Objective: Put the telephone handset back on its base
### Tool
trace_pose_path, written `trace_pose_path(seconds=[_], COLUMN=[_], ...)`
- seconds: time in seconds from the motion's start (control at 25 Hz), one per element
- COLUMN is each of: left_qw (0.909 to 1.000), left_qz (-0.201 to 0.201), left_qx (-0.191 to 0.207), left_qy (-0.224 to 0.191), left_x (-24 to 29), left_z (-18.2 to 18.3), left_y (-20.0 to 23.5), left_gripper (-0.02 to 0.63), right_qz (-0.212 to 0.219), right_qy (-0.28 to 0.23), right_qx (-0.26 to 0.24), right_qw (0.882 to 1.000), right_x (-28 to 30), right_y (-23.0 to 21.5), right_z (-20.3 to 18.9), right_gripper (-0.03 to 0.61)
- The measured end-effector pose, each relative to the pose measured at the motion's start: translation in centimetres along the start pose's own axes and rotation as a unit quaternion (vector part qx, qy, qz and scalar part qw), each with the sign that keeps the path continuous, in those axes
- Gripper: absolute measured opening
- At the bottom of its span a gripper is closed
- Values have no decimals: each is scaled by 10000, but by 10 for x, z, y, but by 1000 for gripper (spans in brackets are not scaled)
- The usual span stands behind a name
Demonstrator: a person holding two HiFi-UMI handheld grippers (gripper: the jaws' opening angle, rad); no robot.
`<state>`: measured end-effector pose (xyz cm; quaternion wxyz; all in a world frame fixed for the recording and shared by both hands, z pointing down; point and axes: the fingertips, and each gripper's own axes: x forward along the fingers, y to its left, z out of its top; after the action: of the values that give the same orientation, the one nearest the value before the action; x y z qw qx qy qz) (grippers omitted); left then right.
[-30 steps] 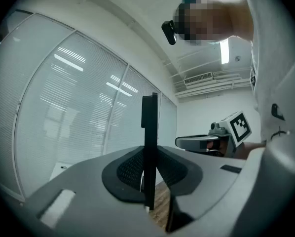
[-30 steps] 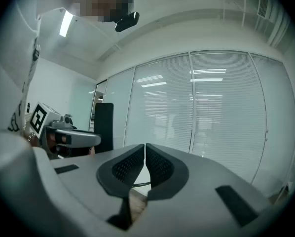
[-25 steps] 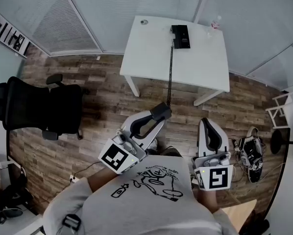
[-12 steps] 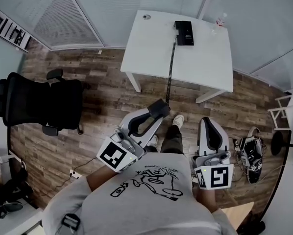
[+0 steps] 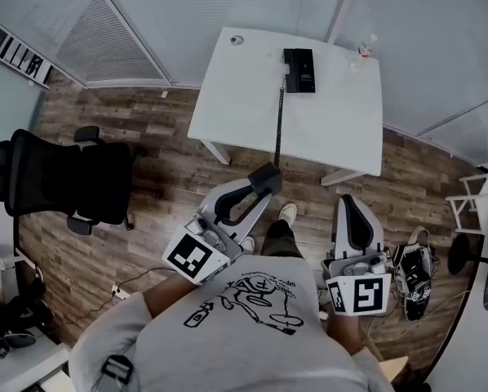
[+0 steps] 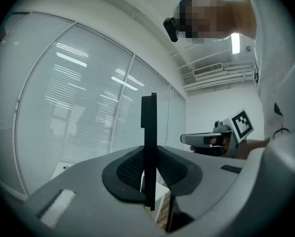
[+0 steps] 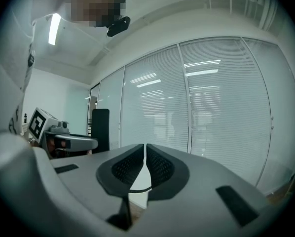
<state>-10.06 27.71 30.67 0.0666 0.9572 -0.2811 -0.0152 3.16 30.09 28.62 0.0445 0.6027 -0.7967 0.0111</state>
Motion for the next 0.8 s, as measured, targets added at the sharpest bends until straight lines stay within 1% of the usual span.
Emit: trace_pose_path(seconds=[0.24, 0.48, 0.8], left_qw=[10000, 9999, 9999], left_qz=[54, 89, 57], left_qx=[-5, -12, -26], left_qy=[19, 72, 91], left_x=[61, 119, 184], left_z=[8, 7, 9], left_y=[7, 8, 0], left_gripper=[68, 67, 68], right_qz=[60, -14, -69], right_qy=[-82, -74, -92], right_qx=[-2, 83, 108], right_qw=[9999, 9999, 9999], right_x=[25, 38, 47], right_y=[-57, -115, -178], right_z=[9, 4, 2], right_gripper=[12, 12, 12])
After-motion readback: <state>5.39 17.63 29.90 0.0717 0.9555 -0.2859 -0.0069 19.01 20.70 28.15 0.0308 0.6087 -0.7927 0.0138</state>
